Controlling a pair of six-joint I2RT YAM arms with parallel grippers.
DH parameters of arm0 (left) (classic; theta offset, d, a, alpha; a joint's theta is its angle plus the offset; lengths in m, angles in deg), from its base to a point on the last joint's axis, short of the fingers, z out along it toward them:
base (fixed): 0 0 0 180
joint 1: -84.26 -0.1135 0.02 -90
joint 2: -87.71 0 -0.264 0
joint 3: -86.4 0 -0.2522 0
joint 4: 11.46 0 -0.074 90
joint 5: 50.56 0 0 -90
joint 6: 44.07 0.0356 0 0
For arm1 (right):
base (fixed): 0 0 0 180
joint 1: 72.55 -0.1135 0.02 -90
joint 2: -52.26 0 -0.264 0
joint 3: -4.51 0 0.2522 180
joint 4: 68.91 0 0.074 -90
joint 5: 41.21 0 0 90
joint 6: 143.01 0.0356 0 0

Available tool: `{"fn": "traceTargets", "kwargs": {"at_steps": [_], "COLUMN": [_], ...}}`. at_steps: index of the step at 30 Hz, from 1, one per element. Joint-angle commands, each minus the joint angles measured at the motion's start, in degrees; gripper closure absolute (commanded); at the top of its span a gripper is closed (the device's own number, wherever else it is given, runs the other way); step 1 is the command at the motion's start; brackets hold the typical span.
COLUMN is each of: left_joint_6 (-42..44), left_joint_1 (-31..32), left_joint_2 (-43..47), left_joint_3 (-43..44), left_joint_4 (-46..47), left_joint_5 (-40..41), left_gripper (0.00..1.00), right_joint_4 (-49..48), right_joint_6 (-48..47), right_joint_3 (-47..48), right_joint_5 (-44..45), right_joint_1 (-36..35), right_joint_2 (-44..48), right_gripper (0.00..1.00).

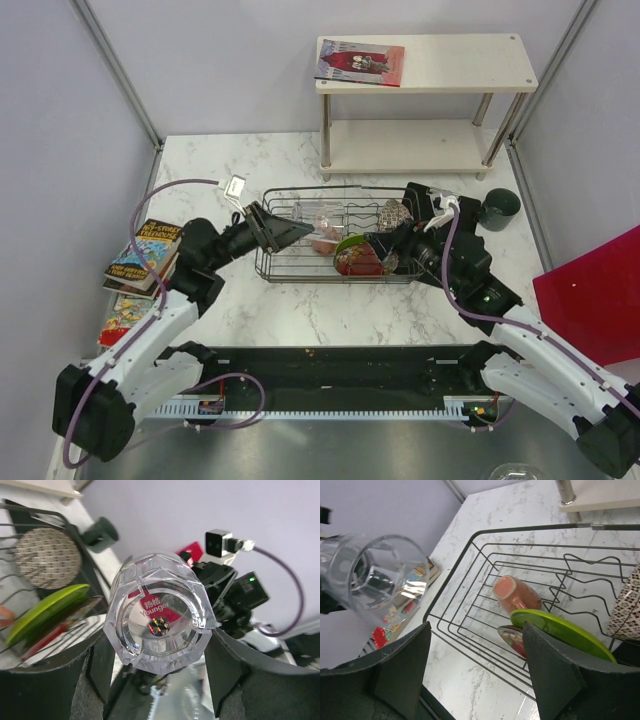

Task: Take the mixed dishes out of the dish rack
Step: Place the cup at the center of the board.

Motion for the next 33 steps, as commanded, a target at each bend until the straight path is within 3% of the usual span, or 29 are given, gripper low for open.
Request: {"fn": "traceTargets", "kwargs": {"at_steps": [1,8,26,28,32,33], "left_joint_6": [-24.7,-34.4,-32.9,-32.6,-31.9,-30.6], "left_joint_1": [-2.7,-2.6,-1.1,-1.0,-1.0,-0.9], "left_joint_2": [-6.2,-15.5,-16.1,-16.2,-16.3,-16.2], "left_joint_3": [-2.8,-3.4,-6.2,-6.3,-5.9,-5.5], "left_joint_4": [38.4,53.9,53.1,53.1,52.0,50.5], "left_joint_5": [-13.9,-15.7,-18.0,-18.2,-18.8,-19.3], "left_gripper": [0.98,0.98,0.98,0.98,0.98,0.97], "right_joint_4": [-6.7,-15.1,-30.8,-30.5,-28.6,-28.2], "right_joint_6": [2.2,6.0,11.2,11.1,11.2,10.9], "right_joint_3": [-1.0,-2.4,5.2,5.5,5.2,5.0], "right_joint_5": [-4.7,-12.6,-17.9,-17.9,-17.7,-17.5], "right_joint_1": [-0.2,-0.2,-1.3,-1.6,-1.7,-1.7], "right_joint_2": [2.9,2.5,-11.8,-12.6,-13.6,-13.3], "right_gripper": [0.19,0.2,0.22,0.3,0.63,0.91]}}
